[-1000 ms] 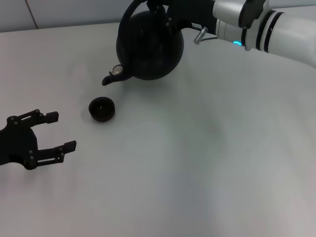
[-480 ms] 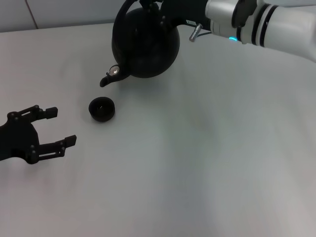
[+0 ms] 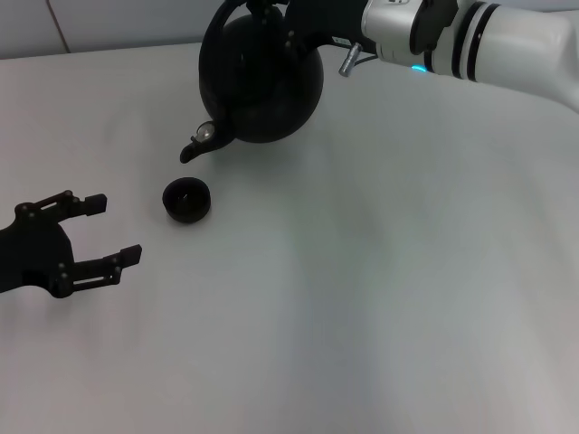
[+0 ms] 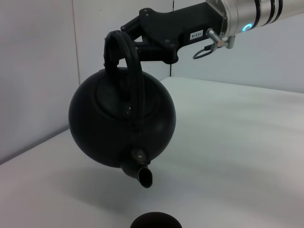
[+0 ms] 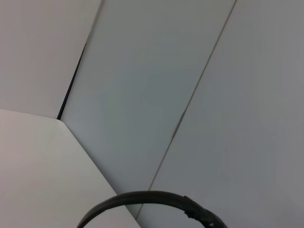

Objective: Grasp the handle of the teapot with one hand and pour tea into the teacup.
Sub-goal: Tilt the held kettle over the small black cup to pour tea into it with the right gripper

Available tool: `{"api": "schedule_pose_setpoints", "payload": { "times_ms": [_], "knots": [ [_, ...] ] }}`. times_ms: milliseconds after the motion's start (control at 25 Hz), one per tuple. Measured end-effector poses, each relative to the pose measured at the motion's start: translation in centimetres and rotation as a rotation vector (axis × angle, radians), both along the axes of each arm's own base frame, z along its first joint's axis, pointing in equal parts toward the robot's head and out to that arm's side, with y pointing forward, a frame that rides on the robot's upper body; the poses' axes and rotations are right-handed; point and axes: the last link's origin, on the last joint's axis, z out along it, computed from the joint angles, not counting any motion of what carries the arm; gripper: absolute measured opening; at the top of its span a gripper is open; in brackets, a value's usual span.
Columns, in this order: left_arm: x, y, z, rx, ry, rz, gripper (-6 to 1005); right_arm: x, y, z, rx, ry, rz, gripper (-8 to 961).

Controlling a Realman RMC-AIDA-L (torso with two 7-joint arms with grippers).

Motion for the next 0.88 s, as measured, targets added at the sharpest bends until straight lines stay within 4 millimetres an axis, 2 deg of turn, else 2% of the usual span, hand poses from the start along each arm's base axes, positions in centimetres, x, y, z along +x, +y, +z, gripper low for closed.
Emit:
{"api": "schedule_pose_setpoints", "payload": {
  "times_ms": [880],
  "knots": [
    [-0.06,0.22,0.02,0.010,0.010,0.000,854,-0.95,-0.14,-0.89,0.007,-0.102,0.077,105]
  ]
}}
